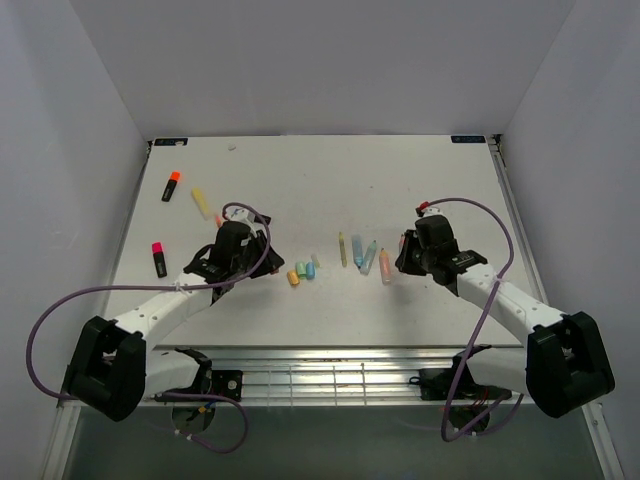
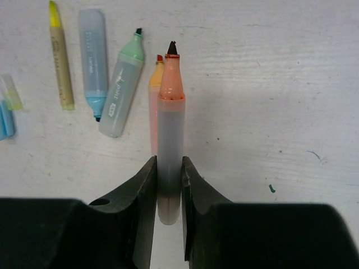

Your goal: Open the pen caps

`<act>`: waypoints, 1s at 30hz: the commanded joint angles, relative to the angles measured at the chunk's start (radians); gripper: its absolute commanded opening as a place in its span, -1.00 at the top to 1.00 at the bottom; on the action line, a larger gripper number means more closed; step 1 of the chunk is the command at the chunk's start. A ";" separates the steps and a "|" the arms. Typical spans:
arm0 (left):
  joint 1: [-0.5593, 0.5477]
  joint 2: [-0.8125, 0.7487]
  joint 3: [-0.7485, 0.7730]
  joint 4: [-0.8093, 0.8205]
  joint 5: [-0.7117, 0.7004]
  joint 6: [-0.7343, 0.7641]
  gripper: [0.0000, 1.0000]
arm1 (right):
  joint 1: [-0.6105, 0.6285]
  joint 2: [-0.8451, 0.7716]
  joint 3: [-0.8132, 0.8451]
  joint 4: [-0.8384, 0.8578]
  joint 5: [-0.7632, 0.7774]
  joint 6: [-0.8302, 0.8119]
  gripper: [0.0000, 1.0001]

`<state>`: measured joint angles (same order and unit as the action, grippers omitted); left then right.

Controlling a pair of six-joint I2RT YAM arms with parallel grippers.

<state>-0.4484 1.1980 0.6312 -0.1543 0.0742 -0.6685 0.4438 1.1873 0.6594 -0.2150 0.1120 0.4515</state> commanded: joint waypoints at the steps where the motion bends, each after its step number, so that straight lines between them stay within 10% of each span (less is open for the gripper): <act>1: -0.007 -0.011 -0.071 0.070 0.056 -0.013 0.88 | -0.045 0.021 -0.021 0.012 -0.031 -0.051 0.85; 30: -0.021 0.201 -0.113 0.231 0.019 -0.040 0.03 | -0.099 0.121 -0.109 0.144 -0.170 -0.085 0.44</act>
<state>-0.4667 1.3949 0.4973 0.0784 0.1150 -0.7086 0.3527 1.3022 0.5579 -0.1188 -0.0364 0.3813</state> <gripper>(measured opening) 0.475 0.275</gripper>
